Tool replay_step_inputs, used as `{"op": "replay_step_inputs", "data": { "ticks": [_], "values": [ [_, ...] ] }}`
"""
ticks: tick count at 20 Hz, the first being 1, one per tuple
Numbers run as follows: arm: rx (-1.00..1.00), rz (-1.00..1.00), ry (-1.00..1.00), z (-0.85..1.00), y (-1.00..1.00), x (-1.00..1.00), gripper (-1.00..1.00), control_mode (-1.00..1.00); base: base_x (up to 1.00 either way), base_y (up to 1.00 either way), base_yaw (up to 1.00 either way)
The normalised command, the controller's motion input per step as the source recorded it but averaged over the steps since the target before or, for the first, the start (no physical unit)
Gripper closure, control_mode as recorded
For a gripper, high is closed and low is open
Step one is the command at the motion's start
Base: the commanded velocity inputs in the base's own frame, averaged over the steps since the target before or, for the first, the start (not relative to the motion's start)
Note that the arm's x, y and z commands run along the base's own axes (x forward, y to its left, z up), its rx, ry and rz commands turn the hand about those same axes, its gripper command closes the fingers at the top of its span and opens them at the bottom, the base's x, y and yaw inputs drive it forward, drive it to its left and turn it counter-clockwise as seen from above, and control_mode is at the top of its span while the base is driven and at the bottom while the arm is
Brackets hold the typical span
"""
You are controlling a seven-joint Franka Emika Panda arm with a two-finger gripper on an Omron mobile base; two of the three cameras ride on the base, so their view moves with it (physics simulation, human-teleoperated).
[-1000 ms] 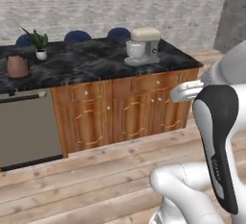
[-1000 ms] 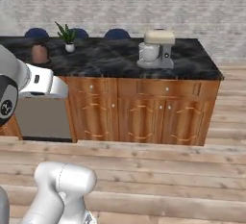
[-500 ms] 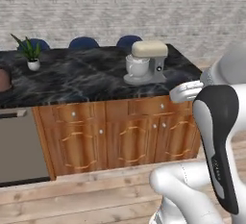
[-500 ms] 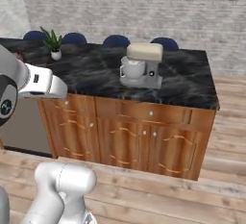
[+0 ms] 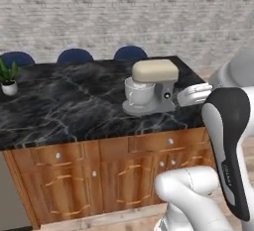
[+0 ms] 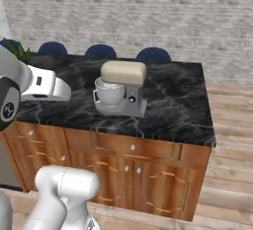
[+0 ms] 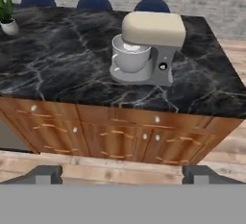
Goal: Navigate to the stand mixer.
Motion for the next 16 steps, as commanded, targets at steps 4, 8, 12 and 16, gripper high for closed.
{"op": "replay_step_inputs", "data": {
  "ticks": [4, 8, 12, 16],
  "values": [
    [0.00, 0.00, 0.00, 0.00, 0.00, 0.00, -1.00, 1.00, 1.00, -0.06, 0.00],
    [0.00, 0.00, 0.00, 0.00, 0.00, 0.00, -1.00, 1.00, 1.00, -0.26, 0.00],
    [0.00, 0.00, 0.00, 0.00, 0.00, 0.00, -1.00, 1.00, 1.00, -0.21, 0.00],
    [0.00, 0.00, 0.00, 0.00, 0.00, 0.00, -1.00, 1.00, 1.00, -0.20, 0.00]
  ]
}}
